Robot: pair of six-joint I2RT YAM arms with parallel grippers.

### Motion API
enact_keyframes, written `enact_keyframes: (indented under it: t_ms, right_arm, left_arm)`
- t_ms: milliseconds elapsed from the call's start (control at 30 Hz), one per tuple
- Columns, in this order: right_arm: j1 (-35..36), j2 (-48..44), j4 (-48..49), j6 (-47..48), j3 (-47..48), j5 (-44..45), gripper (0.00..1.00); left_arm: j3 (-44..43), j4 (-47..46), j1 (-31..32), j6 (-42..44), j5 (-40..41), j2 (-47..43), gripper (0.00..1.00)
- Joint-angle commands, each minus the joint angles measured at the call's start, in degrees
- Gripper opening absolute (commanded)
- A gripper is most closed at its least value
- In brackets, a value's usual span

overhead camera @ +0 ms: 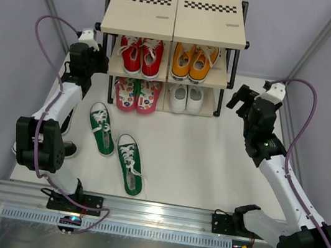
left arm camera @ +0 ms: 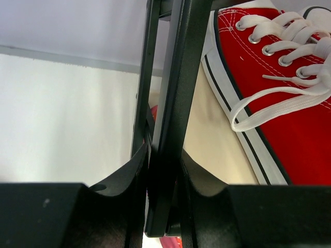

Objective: Place and organize the shoes onto the shoe shelf
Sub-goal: Adjust the shoe shelf at the center of the board.

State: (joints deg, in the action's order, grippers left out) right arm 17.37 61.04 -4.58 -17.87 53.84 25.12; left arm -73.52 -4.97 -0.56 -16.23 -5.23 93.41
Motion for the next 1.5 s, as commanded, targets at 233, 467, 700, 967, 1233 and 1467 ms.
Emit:
enact_keyframes:
  t_ms: [233,467,700,967,1233,1467]
  right_arm:
    - [-7.3,8.9,11.2,3.2,8.5,-11.7,1.0]
    - [-7.7,17.5,12.3,6.5,15.1,-17.9,0.93]
    - [-7.7,26.2,9.1,7.5,22.3,-18.8,0.9]
    - [-7.7,30.8,9.9,8.9,25.6,-16.3,0.76]
    - [-7.7,34.0,8.0,9.7,27.7,-16.2,0.54]
    - [-7.7,34.4,7.9,11.4,27.0,-16.2,0.32]
  left_arm:
    - [3.2,7.7,-0.1,-0.6,0.5,-6.0,0.08]
    - [2.9,9.3,-0.1,0.6,-0.4,-6.2,0.09]
    - [3.0,10.0,-0.1,1.1,-1.2,-6.0,0.09]
    - [3.5,10.9,-0.1,2.8,-0.8,-6.3,0.09]
    - [3.4,11.2,-0.1,2.8,-2.0,-6.6,0.09]
    - [2.9,12.7,-0.1,3.2,-2.3,-7.6,0.1]
